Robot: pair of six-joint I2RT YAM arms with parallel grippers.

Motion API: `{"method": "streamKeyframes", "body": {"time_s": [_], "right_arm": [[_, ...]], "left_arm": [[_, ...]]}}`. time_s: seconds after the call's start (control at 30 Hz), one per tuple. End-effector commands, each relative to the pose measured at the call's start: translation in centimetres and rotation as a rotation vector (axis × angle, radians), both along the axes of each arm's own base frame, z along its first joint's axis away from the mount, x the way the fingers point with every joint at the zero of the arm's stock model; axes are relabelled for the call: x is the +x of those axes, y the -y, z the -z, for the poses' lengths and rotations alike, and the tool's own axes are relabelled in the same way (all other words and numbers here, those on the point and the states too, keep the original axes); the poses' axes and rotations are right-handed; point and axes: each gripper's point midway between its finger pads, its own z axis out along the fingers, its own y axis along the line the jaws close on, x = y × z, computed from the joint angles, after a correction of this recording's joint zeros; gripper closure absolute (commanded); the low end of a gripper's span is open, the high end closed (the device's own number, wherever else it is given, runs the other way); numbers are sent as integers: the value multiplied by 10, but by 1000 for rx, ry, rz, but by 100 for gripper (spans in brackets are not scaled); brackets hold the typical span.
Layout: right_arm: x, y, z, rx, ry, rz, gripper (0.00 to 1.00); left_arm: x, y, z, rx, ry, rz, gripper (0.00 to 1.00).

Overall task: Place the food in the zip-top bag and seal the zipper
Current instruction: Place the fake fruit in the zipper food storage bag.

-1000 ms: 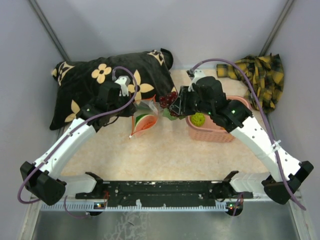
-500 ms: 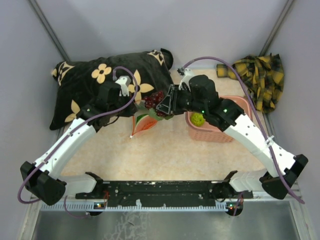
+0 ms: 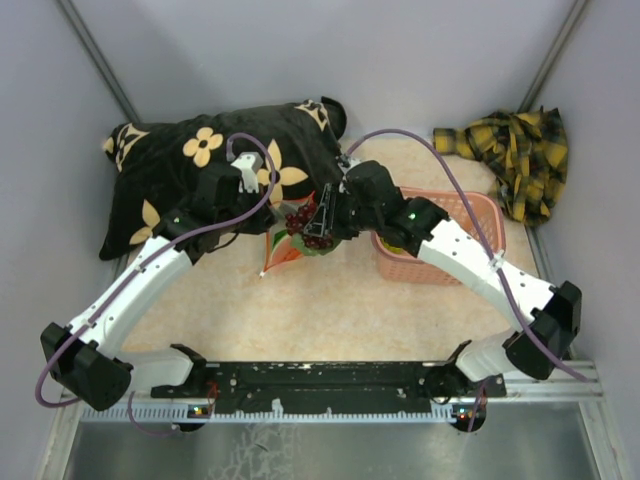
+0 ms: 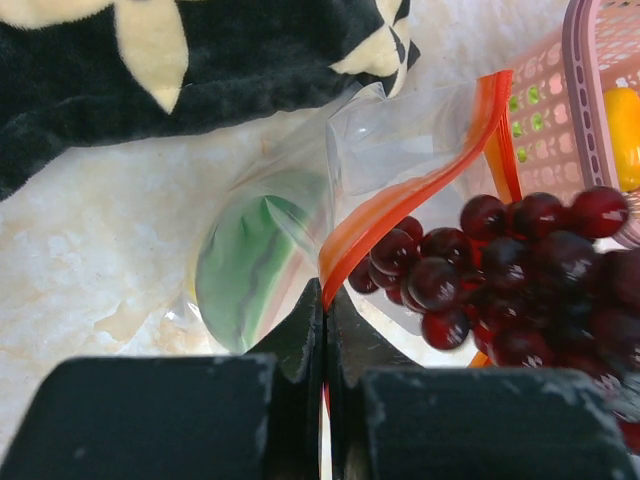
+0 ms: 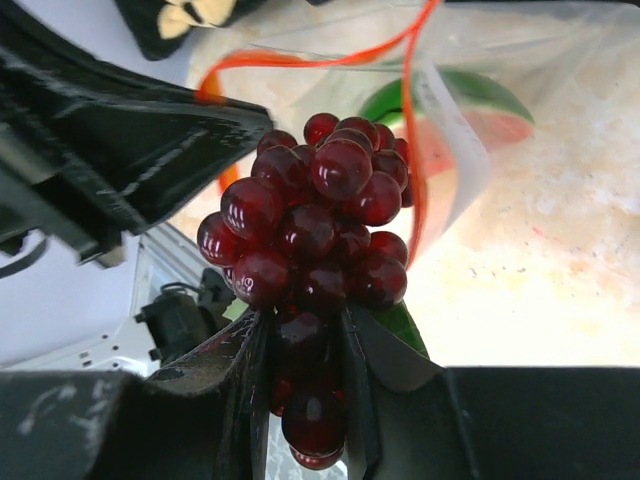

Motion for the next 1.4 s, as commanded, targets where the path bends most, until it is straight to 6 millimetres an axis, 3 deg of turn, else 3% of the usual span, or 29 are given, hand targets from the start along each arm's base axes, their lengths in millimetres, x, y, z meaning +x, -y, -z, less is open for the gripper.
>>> {"method": "streamKeyframes", "body": {"time_s": [0.0, 0.13, 0.3, 0.6, 0.8, 1.0, 1.17, 1.23, 1.33, 1.37], "right_arm": [[10, -8, 3, 19, -7, 51, 93], [19, -17, 19, 5, -45, 73, 93], [32, -25, 19, 59, -44, 128, 92], [47, -31, -4, 239, 19, 212, 91], [40, -37, -12, 329, 7, 191, 90], [43, -33, 8, 234, 12, 233, 86], [42, -37, 14, 91, 70, 211, 70], [42, -37, 11, 81, 87, 194, 59], [39, -36, 6, 72, 116, 166, 38], [39, -36, 4, 71, 125, 160, 26]], "left_arm": [[0, 5, -10, -39, 23, 24, 100], [-3, 9, -11, -52, 22, 47, 100], [-6, 15, -12, -74, 19, 81, 100], [-13, 27, -9, -92, 0, 133, 100], [-14, 30, -8, -99, -6, 144, 100], [-19, 37, -9, -131, -21, 181, 100], [-21, 40, -8, -144, -28, 193, 100], [-20, 39, -9, -141, -26, 187, 100], [-19, 38, -9, -136, -24, 180, 100], [-19, 36, -8, -135, -24, 173, 100]]}}
